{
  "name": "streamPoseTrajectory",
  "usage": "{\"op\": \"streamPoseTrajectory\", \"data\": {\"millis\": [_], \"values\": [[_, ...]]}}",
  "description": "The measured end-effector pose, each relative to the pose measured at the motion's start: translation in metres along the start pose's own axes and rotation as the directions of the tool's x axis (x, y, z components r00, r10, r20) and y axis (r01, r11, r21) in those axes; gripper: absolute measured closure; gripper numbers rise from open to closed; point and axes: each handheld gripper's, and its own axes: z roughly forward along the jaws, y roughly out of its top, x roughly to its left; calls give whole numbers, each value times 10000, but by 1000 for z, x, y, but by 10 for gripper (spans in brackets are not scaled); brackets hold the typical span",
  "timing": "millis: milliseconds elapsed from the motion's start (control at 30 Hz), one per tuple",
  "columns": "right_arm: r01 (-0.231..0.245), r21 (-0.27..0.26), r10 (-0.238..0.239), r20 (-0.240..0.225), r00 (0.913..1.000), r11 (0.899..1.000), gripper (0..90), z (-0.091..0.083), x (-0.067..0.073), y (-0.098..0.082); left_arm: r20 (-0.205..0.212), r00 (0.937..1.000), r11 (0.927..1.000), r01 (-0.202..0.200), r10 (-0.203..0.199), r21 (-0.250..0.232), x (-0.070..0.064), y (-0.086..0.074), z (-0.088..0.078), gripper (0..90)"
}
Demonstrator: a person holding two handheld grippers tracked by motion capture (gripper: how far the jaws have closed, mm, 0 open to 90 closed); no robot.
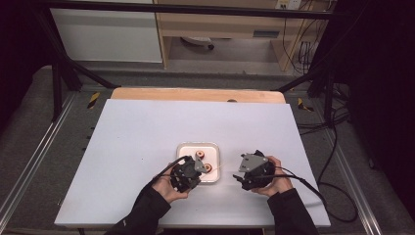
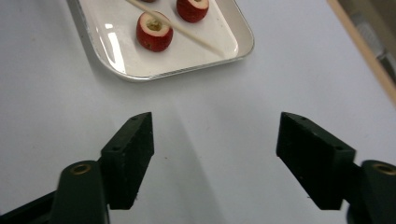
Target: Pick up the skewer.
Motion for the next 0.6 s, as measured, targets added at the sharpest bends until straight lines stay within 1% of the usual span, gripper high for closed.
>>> {"op": "streamPoseTrajectory", "data": {"millis": [33,67,100,133,167,233,267,333,367,400,533,600], "values": [[0,0,0,0,10000,10000,261,0,0,0,-1,9999,9999,129,-129,-84,1,-3,-2,886],[-632,62,633,-174,9978,9980,230,1,-3,-4,-27,9996,9993,279,-280,-250,2,-7,-4,886],[-632,62,633,-174,9978,9980,230,1,-3,-4,-71,9992,9983,393,-397,-420,3,-10,-6,886],[-1168,162,1172,-232,9928,9930,188,2,-5,-8,-109,9986,9973,511,-517,-531,3,-13,-7,886],[-1417,218,1422,-251,9895,9897,180,3,-6,-9,-180,9977,9955,643,-657,-700,4,-16,-9,886],[-1931,458,1945,-280,9805,9801,131,4,-7,-11,-311,9947,9899,942,-980,-1062,4,-21,-11,885],[-1931,458,1945,-280,9805,9801,131,4,-7,-11,-353,9928,9867,1091,-1141,-1203,5,-24,-12,885],[-2349,714,2380,-390,9705,9694,102,5,-10,-9,-460,9890,9802,1326,-1407,-1472,6,-30,-14,886],[-2349,714,2380,-390,9705,9694,102,5,-10,-9,-510,9870,9769,1428,-1526,-1587,6,-33,-15,886],[-2469,697,2502,-430,9672,9665,91,5,-10,-9,-522,9852,9733,1524,-1635,-1717,7,-36,-16,886],[-3100,688,3142,-622,9473,9482,61,4,-12,-5,-542,9783,9569,1829,-1998,-2257,8,-48,-19,886],[-3267,662,3313,-761,9405,9428,56,5,-12,-4,-594,9768,9525,1860,-2058,-2413,8,-53,-20,885]]}}
